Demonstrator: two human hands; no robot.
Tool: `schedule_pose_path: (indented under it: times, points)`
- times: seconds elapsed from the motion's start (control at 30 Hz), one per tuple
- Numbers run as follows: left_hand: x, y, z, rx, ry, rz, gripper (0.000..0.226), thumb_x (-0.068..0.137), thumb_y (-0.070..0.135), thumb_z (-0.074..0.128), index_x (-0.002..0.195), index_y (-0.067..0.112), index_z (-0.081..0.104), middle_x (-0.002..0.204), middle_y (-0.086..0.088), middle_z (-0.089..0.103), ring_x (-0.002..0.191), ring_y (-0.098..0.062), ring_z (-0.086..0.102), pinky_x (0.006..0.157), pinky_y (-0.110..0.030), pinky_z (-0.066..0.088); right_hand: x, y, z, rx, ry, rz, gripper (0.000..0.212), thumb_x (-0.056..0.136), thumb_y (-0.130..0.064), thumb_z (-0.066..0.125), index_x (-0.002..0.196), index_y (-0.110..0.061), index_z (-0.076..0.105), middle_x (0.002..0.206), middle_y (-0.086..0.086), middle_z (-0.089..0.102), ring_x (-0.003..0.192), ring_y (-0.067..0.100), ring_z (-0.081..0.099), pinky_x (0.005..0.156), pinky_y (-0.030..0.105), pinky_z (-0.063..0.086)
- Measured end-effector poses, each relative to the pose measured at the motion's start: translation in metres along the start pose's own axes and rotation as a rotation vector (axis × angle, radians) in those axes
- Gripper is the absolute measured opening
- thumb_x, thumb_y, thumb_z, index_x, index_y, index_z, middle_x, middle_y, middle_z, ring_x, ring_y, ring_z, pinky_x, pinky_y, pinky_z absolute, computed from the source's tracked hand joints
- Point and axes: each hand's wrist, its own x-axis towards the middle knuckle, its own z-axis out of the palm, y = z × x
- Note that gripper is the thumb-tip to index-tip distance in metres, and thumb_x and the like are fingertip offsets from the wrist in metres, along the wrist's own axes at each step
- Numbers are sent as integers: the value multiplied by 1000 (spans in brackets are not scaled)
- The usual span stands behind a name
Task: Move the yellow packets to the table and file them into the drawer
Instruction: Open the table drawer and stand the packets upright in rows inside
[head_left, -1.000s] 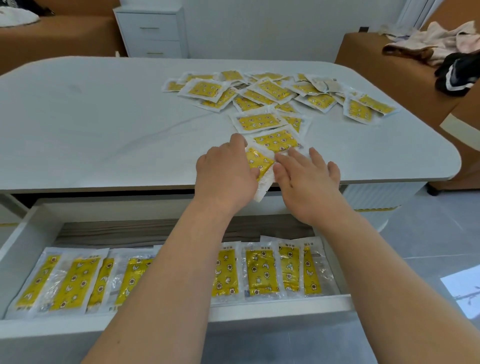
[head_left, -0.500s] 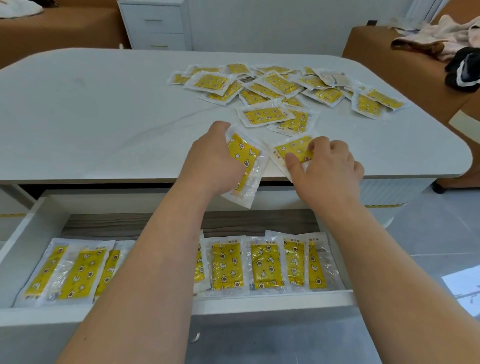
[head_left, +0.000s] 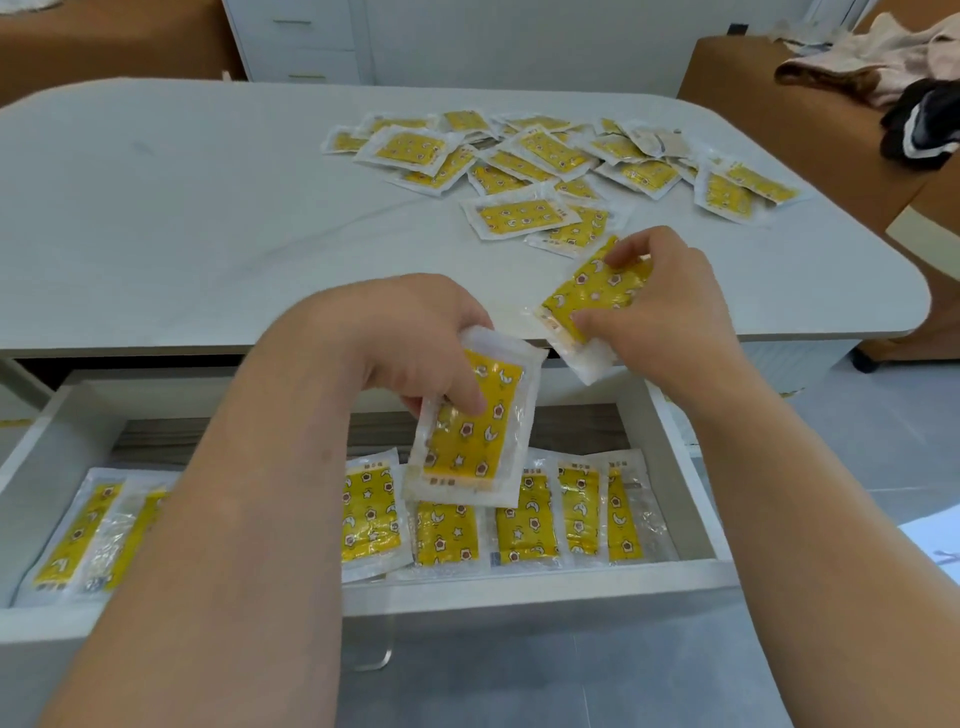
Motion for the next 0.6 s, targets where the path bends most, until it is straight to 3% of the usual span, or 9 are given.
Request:
schedule_pose_path:
  times: [0.07, 0.13, 0.27, 0.37, 0.5, 0.6]
  points:
    - [5, 0, 7, -6, -109, -28, 19, 81, 10, 82, 96, 17, 73, 79, -1, 77, 69, -16, 76, 62, -29, 62, -2, -4, -6, 98, 16, -43, 28, 88, -17, 71, 110, -28, 59, 115, -2, 56, 94, 16, 60, 61, 19, 46]
    - [14, -1, 16, -6, -197, -75, 14, 83, 8, 79, 96, 12, 74, 81, -4, 77, 73, -20, 76, 67, -35, 64, -6, -8, -13, 133, -18, -73, 16, 94, -13, 62, 100, -27, 61, 104, -10, 59, 81, 11, 64, 64, 26, 48]
    - [31, -2, 33, 72, -306, -175, 21, 88, 5, 73, 109, 7, 71, 98, -14, 74, 85, -32, 76, 74, -44, 64, -11, -12, -32, 18, -130, -139, 22, 90, -10, 68, 92, -28, 56, 105, -3, 62, 79, 16, 65, 70, 37, 59]
    - [40, -4, 41, 111, -329, -223, 26, 90, 5, 71, 116, 6, 67, 106, -17, 71, 88, -35, 75, 76, -45, 63, -15, -18, -53, -132, -285, -229, 29, 85, -12, 75, 89, -31, 54, 106, -6, 62, 76, 11, 61, 65, 31, 56]
    - [48, -4, 46, 78, -305, -222, 24, 92, 7, 71, 116, 8, 68, 103, -12, 73, 84, -31, 76, 75, -42, 64, -18, -17, -67, -332, -617, -174, 29, 83, -11, 77, 87, -30, 56, 98, -9, 66, 69, 11, 70, 63, 32, 58]
    - [53, -5, 51, 81, -266, -167, 18, 92, 9, 72, 109, 13, 71, 97, -8, 73, 77, -26, 76, 69, -38, 64, -15, -1, -46, -558, -757, -169, 26, 82, -7, 68, 85, -28, 53, 88, -6, 64, 68, 12, 64, 65, 34, 52]
